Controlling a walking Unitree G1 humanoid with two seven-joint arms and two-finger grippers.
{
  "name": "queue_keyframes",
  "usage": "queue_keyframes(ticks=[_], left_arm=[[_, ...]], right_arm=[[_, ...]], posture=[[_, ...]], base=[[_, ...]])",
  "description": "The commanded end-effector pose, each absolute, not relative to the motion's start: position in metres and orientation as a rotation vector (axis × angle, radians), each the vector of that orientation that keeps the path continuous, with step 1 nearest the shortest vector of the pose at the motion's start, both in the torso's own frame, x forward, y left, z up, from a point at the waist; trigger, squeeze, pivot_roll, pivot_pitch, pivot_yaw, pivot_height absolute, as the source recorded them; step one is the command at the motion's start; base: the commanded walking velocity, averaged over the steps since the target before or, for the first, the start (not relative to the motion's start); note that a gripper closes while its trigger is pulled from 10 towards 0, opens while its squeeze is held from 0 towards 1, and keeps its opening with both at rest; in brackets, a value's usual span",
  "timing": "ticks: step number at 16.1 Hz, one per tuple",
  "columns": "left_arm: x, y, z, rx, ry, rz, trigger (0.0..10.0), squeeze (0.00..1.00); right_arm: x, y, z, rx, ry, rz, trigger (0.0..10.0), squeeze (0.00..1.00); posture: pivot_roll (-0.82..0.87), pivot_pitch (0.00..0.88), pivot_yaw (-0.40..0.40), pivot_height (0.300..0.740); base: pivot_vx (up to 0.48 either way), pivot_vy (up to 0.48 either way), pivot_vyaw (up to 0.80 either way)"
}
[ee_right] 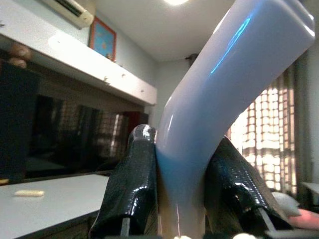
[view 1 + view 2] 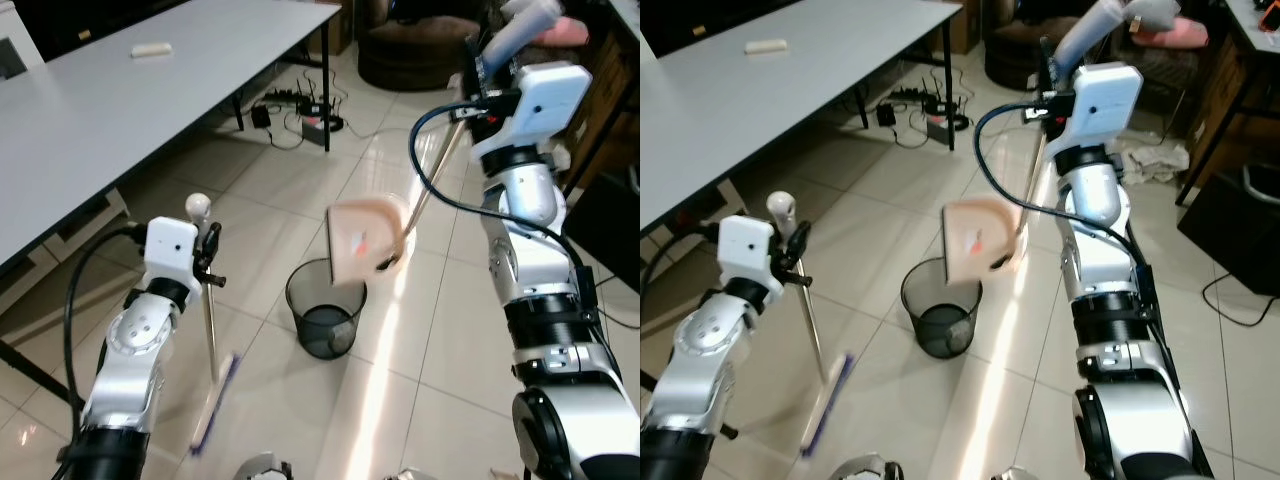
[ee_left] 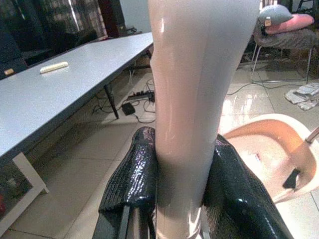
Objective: Sweep floor
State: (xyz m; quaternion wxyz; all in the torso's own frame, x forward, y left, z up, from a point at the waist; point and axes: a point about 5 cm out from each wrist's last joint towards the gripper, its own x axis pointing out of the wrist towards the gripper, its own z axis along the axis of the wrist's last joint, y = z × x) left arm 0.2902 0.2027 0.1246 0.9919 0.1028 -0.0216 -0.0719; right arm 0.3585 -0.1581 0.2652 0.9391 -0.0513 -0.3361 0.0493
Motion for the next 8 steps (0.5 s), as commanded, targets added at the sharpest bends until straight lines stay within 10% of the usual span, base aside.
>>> queue_keyframes(ticks=[1,8], left_arm=[[0.288,0.208,0.135,0.227,-0.075,-0.141,10.0,0.00],[0.259,0.226,0.139,0.267,-0.051,-0.094,10.0,0.00]], right_arm=[[0.357,-0.158,0.280,-0.100,-0.770,0.091,10.0,0.00],[0.367,-0.111,0.283,-0.214,-0.859,0.302,10.0,0.00]], posture=[[0.10,0.115,0.070,0.740],[0.13,0.198,0.027,0.740]], base=[[0.000,0.000,0.00],[0.000,0.000,0.00]])
